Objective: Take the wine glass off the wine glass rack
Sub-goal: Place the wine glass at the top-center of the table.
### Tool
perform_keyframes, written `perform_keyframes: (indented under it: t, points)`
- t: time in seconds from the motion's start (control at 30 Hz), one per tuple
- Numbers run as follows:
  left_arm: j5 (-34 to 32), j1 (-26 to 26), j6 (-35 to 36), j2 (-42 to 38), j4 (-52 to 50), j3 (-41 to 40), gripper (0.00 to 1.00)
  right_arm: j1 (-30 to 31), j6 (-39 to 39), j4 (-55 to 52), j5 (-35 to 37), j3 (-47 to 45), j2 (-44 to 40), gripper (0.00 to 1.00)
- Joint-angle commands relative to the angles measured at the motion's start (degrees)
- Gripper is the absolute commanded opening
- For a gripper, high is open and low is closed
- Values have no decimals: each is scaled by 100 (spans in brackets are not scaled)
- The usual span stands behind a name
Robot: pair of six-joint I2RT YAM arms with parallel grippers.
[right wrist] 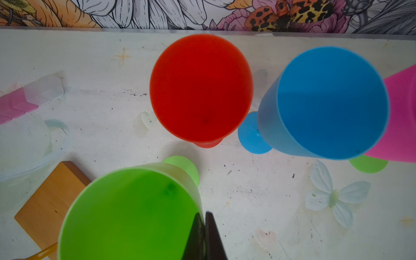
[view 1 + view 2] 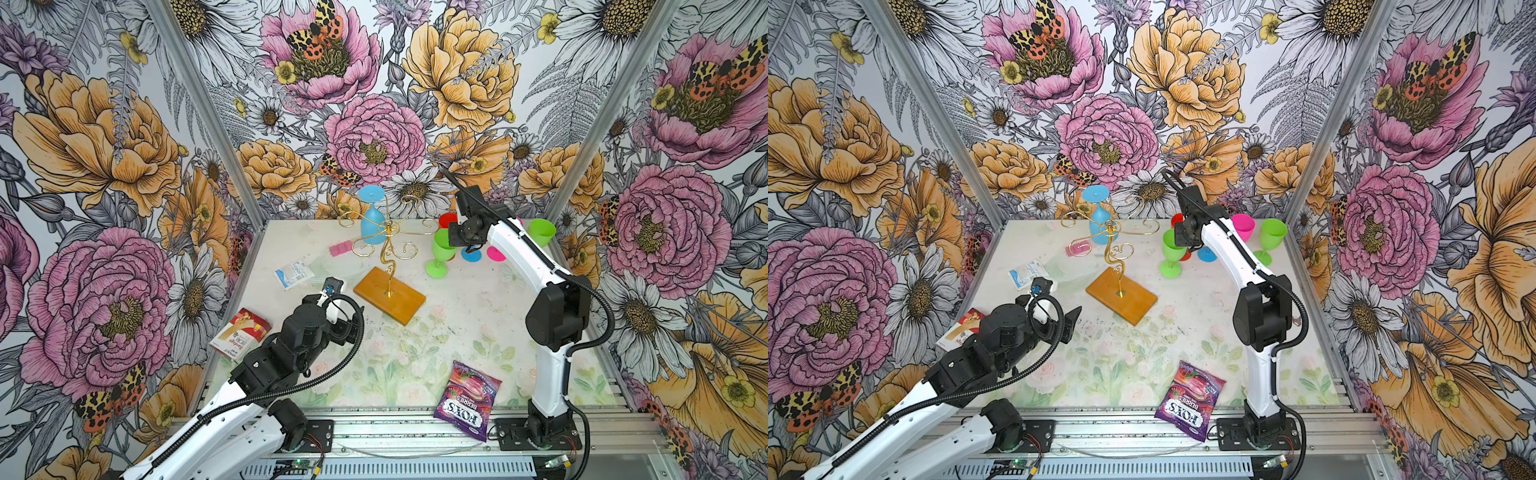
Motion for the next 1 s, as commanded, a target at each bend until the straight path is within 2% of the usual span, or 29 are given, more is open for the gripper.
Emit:
perform_keyframes:
  t: [0.0, 0.17, 0.37, 0.4, 0.5, 0.67, 0.97]
  points:
    - [103, 367, -374, -61, -88, 149, 96, 59, 36, 143, -39, 268, 139, 0]
    - [570, 1150, -745, -45, -89, 62, 96, 87, 30, 151, -42, 327, 254, 0]
    - [1424, 1967, -1052, 212, -97, 88, 95, 90, 29, 143, -33, 353, 323, 0]
    - [1513, 2059, -1078, 253, -97, 109, 95, 92, 21, 144, -31, 351, 331, 2]
    - [1699, 2250, -1122, 338, -88, 166, 94, 87, 25, 147, -69, 356, 355, 8]
    - [1839, 2430, -1147, 342, -97, 237, 94, 81, 37, 151, -171, 377, 379, 11]
    - [1978, 2765, -1392, 424, -110, 408, 95, 65, 8, 143, -350, 544, 274, 26]
